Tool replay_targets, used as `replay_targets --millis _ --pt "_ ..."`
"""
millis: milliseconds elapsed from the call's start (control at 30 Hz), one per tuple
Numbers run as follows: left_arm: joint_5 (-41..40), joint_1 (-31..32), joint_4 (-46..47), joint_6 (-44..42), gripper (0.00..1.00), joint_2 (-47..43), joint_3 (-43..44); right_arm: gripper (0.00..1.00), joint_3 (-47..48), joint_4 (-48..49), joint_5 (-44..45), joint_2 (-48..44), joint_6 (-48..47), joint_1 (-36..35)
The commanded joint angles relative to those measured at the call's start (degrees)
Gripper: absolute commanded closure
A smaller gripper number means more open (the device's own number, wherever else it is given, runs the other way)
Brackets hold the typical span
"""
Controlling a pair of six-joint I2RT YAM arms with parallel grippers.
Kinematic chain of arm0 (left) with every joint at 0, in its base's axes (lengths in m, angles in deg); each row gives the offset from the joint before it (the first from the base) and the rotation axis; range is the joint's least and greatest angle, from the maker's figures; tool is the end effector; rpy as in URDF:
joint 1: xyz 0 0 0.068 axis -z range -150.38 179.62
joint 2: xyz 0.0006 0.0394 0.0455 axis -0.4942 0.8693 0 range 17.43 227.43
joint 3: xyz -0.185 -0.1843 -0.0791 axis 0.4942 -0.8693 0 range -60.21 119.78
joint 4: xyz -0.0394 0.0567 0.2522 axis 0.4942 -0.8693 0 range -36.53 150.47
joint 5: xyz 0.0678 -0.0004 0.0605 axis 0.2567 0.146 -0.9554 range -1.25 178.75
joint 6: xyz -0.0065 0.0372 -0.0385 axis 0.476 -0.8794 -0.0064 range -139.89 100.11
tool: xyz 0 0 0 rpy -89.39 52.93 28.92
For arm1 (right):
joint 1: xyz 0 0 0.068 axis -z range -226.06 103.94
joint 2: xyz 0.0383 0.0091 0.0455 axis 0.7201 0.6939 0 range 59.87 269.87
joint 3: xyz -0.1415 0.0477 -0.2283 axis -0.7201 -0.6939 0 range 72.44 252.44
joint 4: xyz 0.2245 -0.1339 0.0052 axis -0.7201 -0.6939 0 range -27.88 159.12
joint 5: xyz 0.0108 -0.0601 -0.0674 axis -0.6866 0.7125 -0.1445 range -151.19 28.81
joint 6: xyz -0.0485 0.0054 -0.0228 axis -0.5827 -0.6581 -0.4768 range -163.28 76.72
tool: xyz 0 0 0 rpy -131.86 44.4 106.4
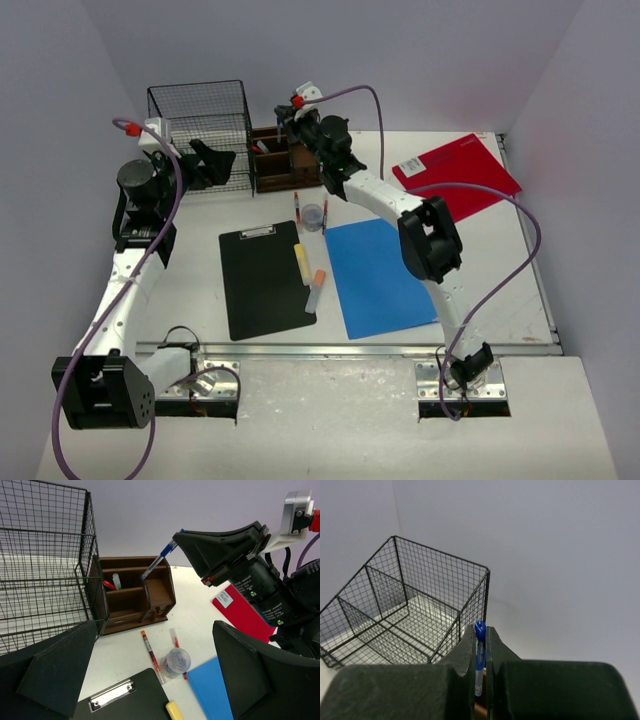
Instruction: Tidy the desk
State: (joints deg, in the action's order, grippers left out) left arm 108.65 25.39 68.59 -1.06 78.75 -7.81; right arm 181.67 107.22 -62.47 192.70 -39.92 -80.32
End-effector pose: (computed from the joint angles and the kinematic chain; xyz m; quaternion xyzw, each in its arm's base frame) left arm 0.2522 0.0066 0.3649 -0.0214 0.7114 -0.2099 0.6704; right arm 0.4576 0.3125 0.2914 -0.1716 0.5877 0.2614 0.7462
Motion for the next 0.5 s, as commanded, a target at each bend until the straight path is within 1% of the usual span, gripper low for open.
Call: replay_targets --millis 0,300,333,467 --pt "0.6 -1.1 3.3 1.1 0.00 -1.2 -0.4 1.00 3.4 7.3 2.1 2.2 -1.8 0.1" --pt "1.2 -1.9 3.6 0.9 0.00 -0.6 -0.7 1.00 4.5 8.6 2.4 7.4 -2.9 0.1" --pt "1.3 -1.9 3.7 0.8 0.00 -0.6 -0.8 0.98 4.2 8.4 2.4 7.5 -2.9 0.1" --pt "1.5 -2.1 4.0 0.8 0.00 -0.3 -0.8 0.84 2.2 7.6 1.8 6.8 -2.8 0.1"
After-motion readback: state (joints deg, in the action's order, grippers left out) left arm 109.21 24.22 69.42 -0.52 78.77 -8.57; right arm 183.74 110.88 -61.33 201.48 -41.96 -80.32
